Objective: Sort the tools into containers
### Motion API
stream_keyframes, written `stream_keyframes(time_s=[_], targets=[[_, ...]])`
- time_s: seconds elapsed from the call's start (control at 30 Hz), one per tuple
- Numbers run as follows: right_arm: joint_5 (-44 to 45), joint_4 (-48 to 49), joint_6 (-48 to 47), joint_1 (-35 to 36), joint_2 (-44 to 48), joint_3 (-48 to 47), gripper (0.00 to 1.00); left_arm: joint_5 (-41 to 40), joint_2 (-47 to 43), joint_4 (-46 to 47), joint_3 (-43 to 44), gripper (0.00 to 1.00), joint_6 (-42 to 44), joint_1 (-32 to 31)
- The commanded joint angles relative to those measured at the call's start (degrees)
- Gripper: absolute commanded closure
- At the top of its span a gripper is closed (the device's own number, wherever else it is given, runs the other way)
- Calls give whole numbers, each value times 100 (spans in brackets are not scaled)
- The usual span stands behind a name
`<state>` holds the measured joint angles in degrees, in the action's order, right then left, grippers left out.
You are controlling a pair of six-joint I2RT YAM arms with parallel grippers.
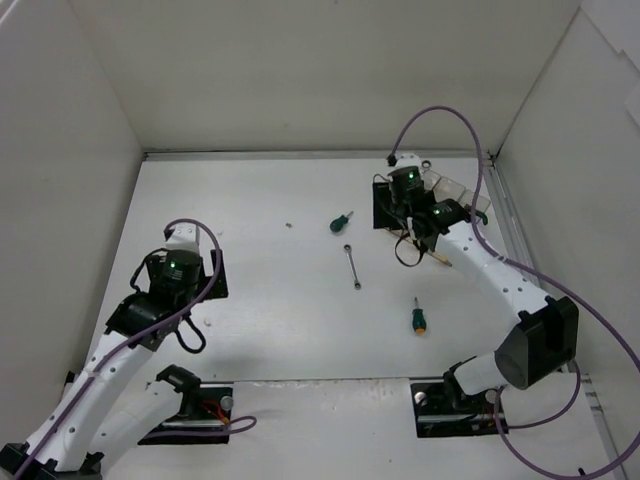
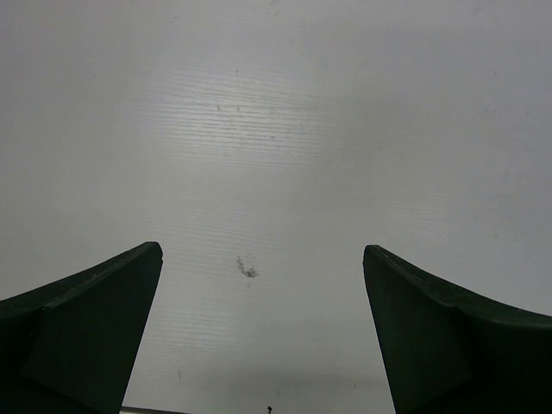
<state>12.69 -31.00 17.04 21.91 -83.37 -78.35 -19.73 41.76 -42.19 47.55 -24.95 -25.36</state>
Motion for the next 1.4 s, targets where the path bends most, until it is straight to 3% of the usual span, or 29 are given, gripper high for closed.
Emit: stream_keyframes(time_s=[0.0, 0.23, 0.47, 0.97, 1.37], targets=[[234, -335, 150, 470, 488, 231, 45, -23, 148, 413, 185, 0, 131, 40], [270, -459, 941, 1095, 542, 1074, 46, -14, 122, 466, 132, 0, 131, 40], [252, -346, 1127, 1588, -107, 1173, 47, 74, 183, 484, 123, 0, 104, 40], [-91, 59, 1126, 1553, -1610, 479, 60, 180, 201, 502, 123, 0, 113, 40], [-381, 112, 994, 1096, -2675, -400, 63, 153, 157, 484, 140, 0, 96, 40]])
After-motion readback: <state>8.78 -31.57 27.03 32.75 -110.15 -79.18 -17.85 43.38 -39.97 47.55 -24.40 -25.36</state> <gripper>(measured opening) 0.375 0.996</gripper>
